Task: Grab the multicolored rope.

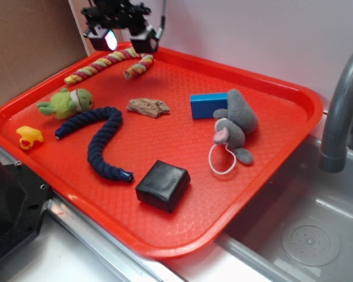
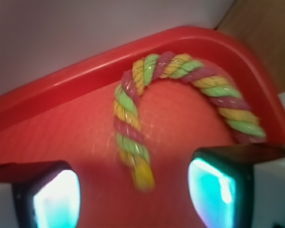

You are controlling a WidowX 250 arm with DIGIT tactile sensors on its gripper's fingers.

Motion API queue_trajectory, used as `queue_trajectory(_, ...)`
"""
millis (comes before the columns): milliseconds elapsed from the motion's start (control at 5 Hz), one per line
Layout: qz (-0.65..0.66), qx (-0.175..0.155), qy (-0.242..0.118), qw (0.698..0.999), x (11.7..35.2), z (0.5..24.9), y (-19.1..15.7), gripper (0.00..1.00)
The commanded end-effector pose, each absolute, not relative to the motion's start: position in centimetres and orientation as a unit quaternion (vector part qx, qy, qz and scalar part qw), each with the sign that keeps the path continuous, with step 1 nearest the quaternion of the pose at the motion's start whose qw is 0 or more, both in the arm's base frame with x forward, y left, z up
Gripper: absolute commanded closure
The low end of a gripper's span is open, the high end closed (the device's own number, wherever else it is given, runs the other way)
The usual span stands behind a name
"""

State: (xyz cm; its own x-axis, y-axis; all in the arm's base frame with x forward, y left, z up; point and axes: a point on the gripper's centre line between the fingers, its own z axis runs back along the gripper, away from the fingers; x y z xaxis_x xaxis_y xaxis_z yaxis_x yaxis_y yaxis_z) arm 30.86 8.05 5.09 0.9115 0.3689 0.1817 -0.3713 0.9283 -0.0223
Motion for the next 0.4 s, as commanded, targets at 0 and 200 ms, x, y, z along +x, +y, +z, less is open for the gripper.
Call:
queue_trajectory(0,0.179,0.001,-0.100,0.979,34.20,3.71,9.22,0.00)
queue_trajectory(200,0.177,0.003,-0.096,0.980,34.60,2.98,9.34,0.09)
